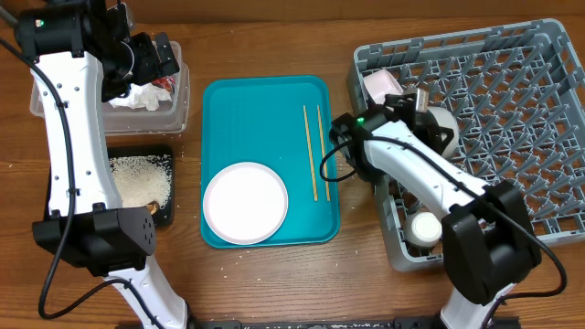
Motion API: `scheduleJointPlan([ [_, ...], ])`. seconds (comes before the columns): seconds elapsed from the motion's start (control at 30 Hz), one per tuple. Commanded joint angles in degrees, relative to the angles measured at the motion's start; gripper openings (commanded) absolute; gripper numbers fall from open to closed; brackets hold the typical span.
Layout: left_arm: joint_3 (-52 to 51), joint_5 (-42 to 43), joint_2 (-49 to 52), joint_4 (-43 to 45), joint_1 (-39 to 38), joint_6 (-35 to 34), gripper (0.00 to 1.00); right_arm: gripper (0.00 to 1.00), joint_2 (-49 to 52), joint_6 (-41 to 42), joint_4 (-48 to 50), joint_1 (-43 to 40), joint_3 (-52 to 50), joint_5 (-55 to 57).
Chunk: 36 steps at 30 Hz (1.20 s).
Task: Sort waste into correct bins and load items into the dishwasher
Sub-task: 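Carry the grey bowl into the middle of the rack and release, then return right gripper to the tray and grasp the white plate rim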
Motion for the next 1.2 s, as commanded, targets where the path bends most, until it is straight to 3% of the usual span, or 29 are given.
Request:
scheduleJointPlan([
  [0.0, 0.7, -0.4, -0.3, 0.1, 0.3, 0.9, 1.00, 0.04, 0.3, 2.5, 0.6, -1.4, -0.4, 0.8],
  [0.7, 0.7, -0.4, -0.3, 0.1, 0.3, 0.9, 1.00, 0.05, 0.3, 2.3, 0.3, 2.1, -0.4, -18.0],
  [0.8, 0.7, -0.4, -0.3, 0.1, 0.3, 0.9, 1.00, 0.35, 0.3, 2.3, -0.2, 2.3, -0.3, -22.1],
  [0.93, 0.7, -0.4, -0.3, 0.1, 0.3, 0.9, 1.00, 0.64, 0.3, 2.3, -1.0, 3.4, 0.3, -26.7],
  [1.17, 0.7, -0.4, -0.3, 0.1, 0.3, 0.9, 1.00, 0.91, 0.3, 2.3, -4.7, 6.0, 7.1, -30.9],
])
